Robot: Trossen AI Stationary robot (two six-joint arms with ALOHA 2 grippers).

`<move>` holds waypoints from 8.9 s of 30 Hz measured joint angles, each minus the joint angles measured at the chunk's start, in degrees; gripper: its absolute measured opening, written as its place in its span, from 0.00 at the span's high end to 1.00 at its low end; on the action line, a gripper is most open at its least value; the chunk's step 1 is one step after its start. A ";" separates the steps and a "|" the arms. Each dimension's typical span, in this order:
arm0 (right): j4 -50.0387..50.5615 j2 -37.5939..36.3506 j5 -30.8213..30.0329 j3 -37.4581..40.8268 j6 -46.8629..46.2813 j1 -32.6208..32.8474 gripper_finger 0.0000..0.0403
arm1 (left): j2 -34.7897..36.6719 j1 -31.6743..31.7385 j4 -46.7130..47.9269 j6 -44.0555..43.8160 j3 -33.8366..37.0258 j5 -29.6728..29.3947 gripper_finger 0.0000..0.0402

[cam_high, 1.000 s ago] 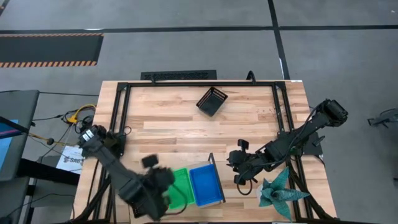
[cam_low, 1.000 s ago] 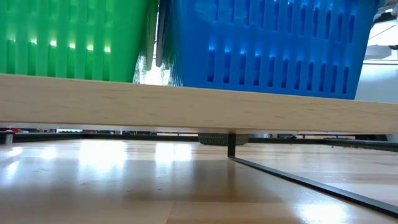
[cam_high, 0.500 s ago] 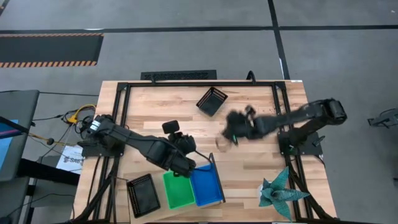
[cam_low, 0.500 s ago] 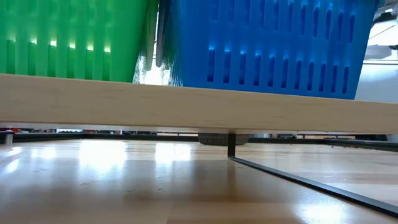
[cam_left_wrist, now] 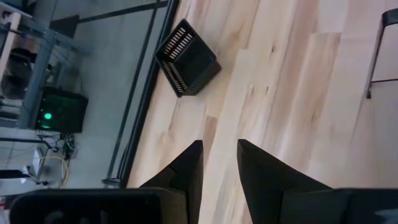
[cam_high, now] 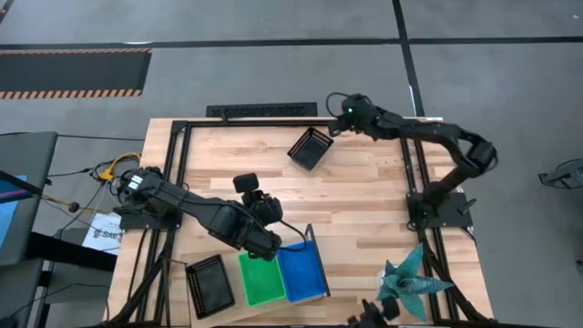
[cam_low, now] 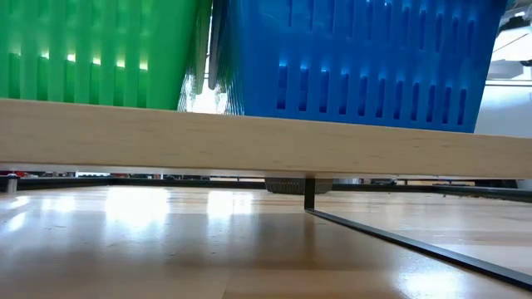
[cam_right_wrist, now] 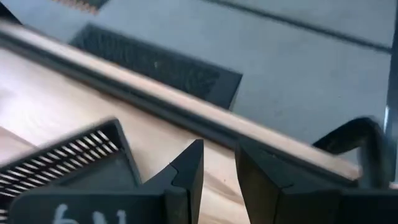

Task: Stack baskets on shelf by color
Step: Stack the black basket on the top of the stacked black basket, then return to Home Position

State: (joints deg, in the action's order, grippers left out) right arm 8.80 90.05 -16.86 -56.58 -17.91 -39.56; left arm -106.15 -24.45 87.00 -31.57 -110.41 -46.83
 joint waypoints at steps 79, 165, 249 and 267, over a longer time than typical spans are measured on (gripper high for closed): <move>35.04 -26.04 19.30 -4.85 11.73 34.53 0.71 | 0.94 36.65 -38.77 55.96 30.17 37.75 0.76; 37.55 -25.99 14.69 -4.83 4.43 41.10 0.71 | -1.70 -21.20 -0.73 -97.02 -6.62 31.10 1.00; 32.70 -25.97 14.73 0.14 6.14 41.10 0.71 | -1.77 -23.08 2.93 -99.65 -0.04 44.60 0.73; 27.70 -23.16 15.45 0.17 3.34 53.06 0.71 | -1.68 -23.34 2.92 -101.59 -0.78 36.67 0.63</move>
State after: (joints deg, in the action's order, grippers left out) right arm 36.50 66.88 -1.41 -56.41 -14.57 13.51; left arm -107.83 -47.79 89.92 -133.16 -111.19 -10.16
